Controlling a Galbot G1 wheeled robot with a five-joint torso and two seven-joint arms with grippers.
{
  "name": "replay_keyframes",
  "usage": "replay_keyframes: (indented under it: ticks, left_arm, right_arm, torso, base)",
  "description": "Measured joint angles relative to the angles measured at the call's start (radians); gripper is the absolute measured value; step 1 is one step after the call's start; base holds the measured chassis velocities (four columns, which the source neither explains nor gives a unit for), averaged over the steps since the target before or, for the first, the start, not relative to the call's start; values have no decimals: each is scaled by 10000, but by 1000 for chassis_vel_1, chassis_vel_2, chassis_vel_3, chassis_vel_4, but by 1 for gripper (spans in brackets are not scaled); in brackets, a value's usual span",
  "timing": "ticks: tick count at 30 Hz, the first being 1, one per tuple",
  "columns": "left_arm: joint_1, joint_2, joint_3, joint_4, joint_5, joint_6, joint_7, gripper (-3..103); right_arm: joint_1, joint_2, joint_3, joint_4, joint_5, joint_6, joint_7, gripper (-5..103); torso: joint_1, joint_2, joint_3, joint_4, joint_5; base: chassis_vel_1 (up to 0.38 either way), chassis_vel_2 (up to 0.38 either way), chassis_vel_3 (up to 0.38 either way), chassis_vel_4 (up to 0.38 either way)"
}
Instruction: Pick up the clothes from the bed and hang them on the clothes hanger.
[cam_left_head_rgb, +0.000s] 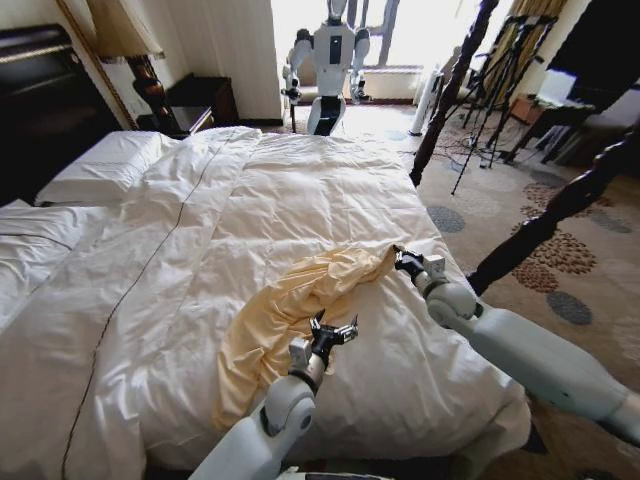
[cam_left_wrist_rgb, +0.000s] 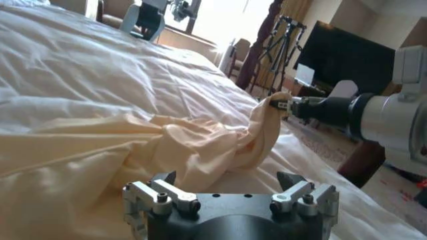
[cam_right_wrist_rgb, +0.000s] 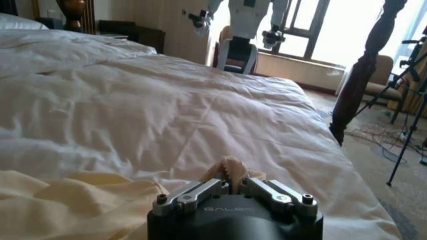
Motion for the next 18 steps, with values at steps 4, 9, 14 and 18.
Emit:
replay_keyframes:
  ticks: [4, 9, 14, 18]
  left_arm:
    - [-393, -77, 382, 213, 15, 83, -39, 100]
    - [-179, -331, 1029, 649, 635, -110, -31, 100]
    - [-454, -419, 979, 1304, 896, -423, 159, 100]
    - [-958, -408, 580, 1832, 1142, -632, 314, 100]
  right_arm:
    - [292, 128, -125, -258, 67, -27, 25, 0]
    - [954, 489, -200, -992, 88, -67, 11, 0]
    - [1246, 651, -350, -1179, 152, -96, -93, 0]
    - [1244, 680, -370, -1179, 155, -97, -126, 0]
  torso:
    - [0, 0, 0, -3, 3]
    - [-1, 0, 0, 0, 1]
    - [-1, 0, -1, 0, 0]
    - [-1, 0, -1, -1, 0]
  base:
    - [0, 0, 0, 0]
    - [0, 0, 0, 0]
    - [0, 0, 0, 0]
    - [0, 0, 0, 0]
